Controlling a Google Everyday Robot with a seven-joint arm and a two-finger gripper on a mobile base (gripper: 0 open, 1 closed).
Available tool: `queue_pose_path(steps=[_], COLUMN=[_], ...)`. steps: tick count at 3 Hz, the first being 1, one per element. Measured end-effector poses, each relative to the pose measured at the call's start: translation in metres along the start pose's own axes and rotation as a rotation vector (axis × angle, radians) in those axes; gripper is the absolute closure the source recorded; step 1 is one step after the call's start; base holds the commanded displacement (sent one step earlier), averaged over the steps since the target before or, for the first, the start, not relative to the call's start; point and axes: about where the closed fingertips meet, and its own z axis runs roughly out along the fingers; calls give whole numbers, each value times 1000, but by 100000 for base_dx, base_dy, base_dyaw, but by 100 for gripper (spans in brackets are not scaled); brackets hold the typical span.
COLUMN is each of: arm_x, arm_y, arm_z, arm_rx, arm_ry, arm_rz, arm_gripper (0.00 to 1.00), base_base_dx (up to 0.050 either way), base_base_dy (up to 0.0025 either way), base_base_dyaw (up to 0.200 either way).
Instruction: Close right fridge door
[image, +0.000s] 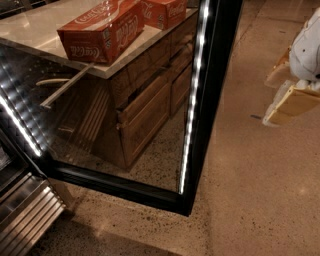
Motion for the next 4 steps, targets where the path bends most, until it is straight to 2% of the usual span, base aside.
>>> queue_pose_path(steps=[1,2,4], arm_x=[0,0,2], arm_y=[0,0,2], arm_z=[0,0,0], arm_rx=[0,0,6], arm_ry=[0,0,9], arm_rz=[0,0,12], arm_gripper=[65,62,16], base_base_dx=[0,0,0], base_base_dy=[0,0,0], base_base_dyaw=[0,0,0])
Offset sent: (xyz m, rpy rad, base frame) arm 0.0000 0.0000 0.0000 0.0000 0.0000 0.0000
